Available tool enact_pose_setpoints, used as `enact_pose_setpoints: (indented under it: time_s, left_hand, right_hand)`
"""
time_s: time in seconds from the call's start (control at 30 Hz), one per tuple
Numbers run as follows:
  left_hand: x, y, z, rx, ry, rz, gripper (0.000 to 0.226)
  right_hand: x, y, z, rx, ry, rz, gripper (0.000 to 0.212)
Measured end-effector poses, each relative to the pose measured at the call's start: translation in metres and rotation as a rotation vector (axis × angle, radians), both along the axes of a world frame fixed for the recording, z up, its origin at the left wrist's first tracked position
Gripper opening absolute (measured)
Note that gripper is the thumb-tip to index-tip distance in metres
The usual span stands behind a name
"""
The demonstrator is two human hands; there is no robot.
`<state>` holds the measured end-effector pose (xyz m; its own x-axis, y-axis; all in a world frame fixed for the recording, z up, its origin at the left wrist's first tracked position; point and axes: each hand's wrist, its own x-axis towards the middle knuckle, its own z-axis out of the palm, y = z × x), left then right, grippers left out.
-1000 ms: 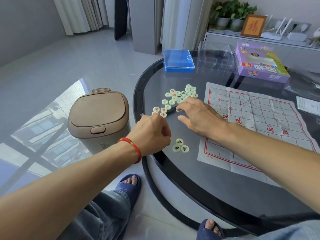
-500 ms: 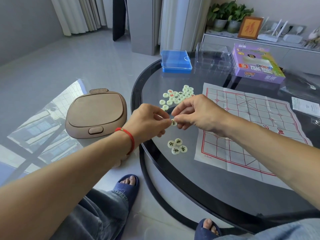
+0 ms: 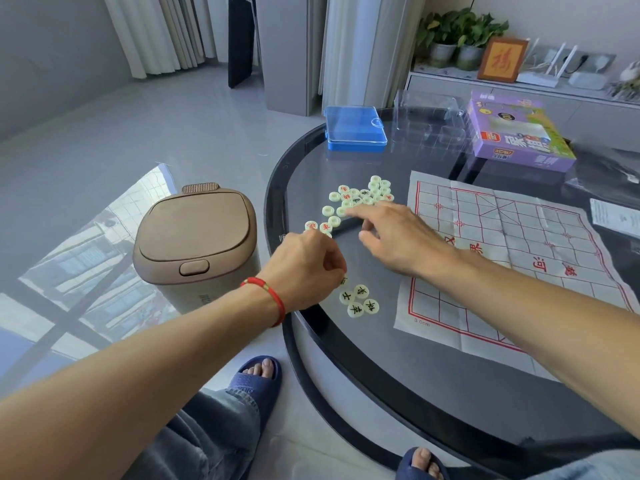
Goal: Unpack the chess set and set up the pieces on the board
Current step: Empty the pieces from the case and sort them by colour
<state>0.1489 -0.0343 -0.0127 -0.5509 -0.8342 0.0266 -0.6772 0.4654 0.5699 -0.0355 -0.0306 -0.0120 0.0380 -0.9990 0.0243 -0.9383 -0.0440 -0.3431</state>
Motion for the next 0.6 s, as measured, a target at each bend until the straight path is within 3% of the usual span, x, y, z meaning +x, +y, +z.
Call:
enact_pose_setpoints:
  time_s: [0.17,0.3,0.43,0.5,0.6]
  left_hand:
    - [-0.004,0.004,-0.005,0.009,-0.011,-0.032,0.013]
    - [-0.003,0.003,-0.003,-0.002,-0.011,-0.022,0.013]
    - [0.003,-0.007,0.001,0.007,0.011,0.058,0.014]
    - [0.005,-0.013,0.000,0.040,0.039,0.105,0.014]
    - [0.005,-0.016,0.000,0.186,0.202,0.132,0.012]
  right_hand:
    - [0.003,-0.004,-0.003,0.032,0.152,0.089,0.043]
    - [-0.003,0.004,0.003,-0.045,0.119,0.082,0.014]
    - [-0.003,0.012,0.009,-0.023,0.066,0.061,0.012]
    - [-0.004,0.012,0.013,-0.003,-0.082,0.005,0.009]
    - [0.000,0.016,0.024,0.088,-0.485,-0.074,0.008]
